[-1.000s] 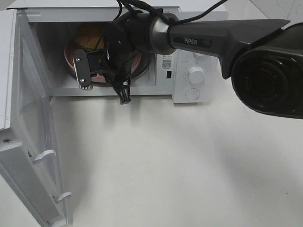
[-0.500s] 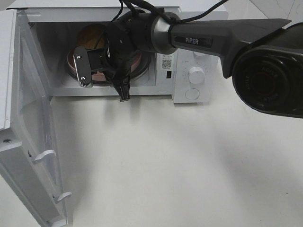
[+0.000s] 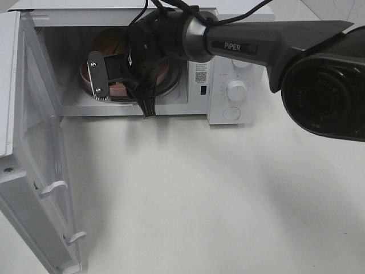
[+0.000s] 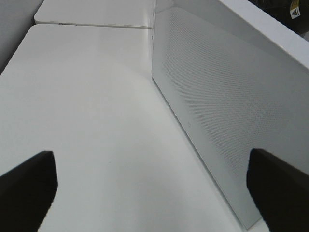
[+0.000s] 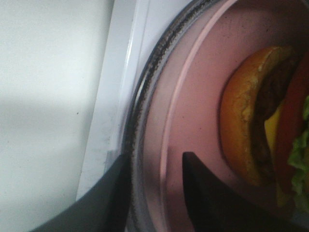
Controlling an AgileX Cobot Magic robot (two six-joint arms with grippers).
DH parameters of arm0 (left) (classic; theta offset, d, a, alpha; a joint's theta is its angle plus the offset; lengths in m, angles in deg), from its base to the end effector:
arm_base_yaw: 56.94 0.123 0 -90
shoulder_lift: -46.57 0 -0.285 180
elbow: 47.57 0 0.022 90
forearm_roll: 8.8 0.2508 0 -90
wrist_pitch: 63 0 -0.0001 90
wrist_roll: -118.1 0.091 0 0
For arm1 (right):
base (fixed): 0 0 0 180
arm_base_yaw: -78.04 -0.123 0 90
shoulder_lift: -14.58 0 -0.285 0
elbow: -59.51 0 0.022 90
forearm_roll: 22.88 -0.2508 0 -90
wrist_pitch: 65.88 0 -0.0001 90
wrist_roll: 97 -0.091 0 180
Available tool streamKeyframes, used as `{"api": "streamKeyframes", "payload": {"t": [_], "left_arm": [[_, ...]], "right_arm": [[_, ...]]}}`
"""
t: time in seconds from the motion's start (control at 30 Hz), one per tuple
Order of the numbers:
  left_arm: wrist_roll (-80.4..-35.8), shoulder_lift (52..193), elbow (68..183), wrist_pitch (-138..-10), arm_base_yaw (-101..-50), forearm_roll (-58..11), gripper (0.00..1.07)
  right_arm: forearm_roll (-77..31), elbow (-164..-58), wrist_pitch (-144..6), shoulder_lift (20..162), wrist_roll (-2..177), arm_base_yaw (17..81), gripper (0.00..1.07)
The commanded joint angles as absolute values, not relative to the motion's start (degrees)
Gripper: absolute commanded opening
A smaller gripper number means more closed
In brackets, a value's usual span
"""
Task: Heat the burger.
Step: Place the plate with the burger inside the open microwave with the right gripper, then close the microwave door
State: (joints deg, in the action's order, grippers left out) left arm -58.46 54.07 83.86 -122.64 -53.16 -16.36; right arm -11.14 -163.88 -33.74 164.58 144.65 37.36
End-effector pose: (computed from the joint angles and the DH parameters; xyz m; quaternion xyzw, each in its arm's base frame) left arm -0.0045 -0.0107 0.2794 -0.0005 0.8449 -0.0323 0.5340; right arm 0.4263 0.3534 0.1474 -0.7640 0.5356 -0.1438 0.3297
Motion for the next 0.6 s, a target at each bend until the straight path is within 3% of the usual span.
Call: {"api": "streamKeyframes", "payload": {"t": [0.03,0.27,0.33,0.6], "left_arm": [[-58.5,53.0,83.7,-122.3,-53.5,-16.5,1.0],[-58.5,53.0,83.7,-122.3,-53.5,-16.5,1.0],[-58.5,53.0,83.7,-122.3,-53.5,-16.5,1.0],[-58.5,53.0,83.7,-122.3,-53.5,-16.5,1.0]], "right_arm": [[-10.9,-164.2,-31.3,164.1,144.6,37.5,0.4],[-11.1,-164.2,-31.1,163.7,144.1,37.4,0.53],[-11.2,-161.9,-32.6,162.3,142.2,37.3,0.64],[-11.1,-154.8,-36.8,157.7,142.1,37.3,0.8]]}}
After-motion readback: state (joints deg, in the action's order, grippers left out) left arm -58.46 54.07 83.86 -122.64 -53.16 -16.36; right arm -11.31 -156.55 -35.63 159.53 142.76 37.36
